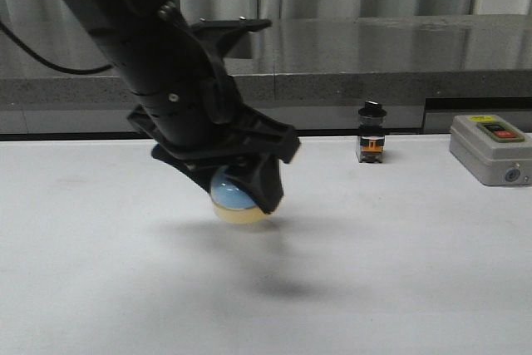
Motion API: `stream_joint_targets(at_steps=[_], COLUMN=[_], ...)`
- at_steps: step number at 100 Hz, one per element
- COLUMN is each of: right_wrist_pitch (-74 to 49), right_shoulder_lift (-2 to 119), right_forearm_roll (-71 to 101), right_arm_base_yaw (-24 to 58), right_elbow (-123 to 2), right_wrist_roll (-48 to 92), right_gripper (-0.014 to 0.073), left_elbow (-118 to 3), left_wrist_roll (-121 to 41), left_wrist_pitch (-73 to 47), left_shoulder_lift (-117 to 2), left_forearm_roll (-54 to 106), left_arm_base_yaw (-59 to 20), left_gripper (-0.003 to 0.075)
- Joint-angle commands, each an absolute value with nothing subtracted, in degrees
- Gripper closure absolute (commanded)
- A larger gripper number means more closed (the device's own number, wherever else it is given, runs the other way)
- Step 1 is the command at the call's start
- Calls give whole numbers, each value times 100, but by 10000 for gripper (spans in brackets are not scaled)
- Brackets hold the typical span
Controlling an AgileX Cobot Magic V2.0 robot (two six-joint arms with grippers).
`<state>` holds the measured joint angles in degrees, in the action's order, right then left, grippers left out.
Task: Place and press bell with both arms
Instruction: 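Carry the bell with the left gripper to the table center and set it down, then open the left gripper and raise it away from the bell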
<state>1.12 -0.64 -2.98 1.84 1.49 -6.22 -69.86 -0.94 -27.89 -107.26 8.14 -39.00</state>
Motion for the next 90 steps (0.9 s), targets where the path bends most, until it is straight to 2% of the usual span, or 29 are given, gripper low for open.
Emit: stream_joint_targets(at_steps=[1, 17, 24, 31, 41, 49, 56, 66, 80, 90], right_wrist_pitch=[572, 572, 572, 572, 572, 572, 572, 572, 572, 572], right_shoulder_lift=[-169, -169, -169, -169, -169, -169, -169, -169, -169, -169], right_forearm_roll=[-371, -371, -371, -371, -371, -371, -371, -371, -371, -371], right_arm_base_yaw=[158, 158, 158, 158, 158, 158, 158, 158, 158, 158], right_elbow=[65, 65, 65, 65, 65, 65, 65, 65, 65, 65], right_wrist_roll=[-615, -615, -615, -615, -615, -615, -615, -615, -615, -615], right_gripper=[654, 654, 654, 654, 654, 654, 654, 654, 654, 654], left_elbow=[-7394, -7606, -7620, -7644, -7707, -7709, -7709, -7709, -7709, -7697], left_wrist_roll=[-53, -53, -53, -53, -53, -53, -53, -53, -53, -43], left_wrist_pitch=[-2615, -2734, -2770, -2795, -2795, -2795, -2795, -2822, -2807, -2782], left_shoulder_lift=[-10694, -10969, -10980, -10980, -10980, -10980, -10967, -10918, -10693, -10413], left_forearm_roll=[897, 897, 897, 897, 897, 897, 897, 907, 936, 936], left_arm_base_yaw=[-4059, -4108, -4108, -4108, -4108, -4108, -4108, -4108, -4108, -4108], left_gripper=[479, 477, 449, 356, 167, 118, 144, 238, 443, 631])
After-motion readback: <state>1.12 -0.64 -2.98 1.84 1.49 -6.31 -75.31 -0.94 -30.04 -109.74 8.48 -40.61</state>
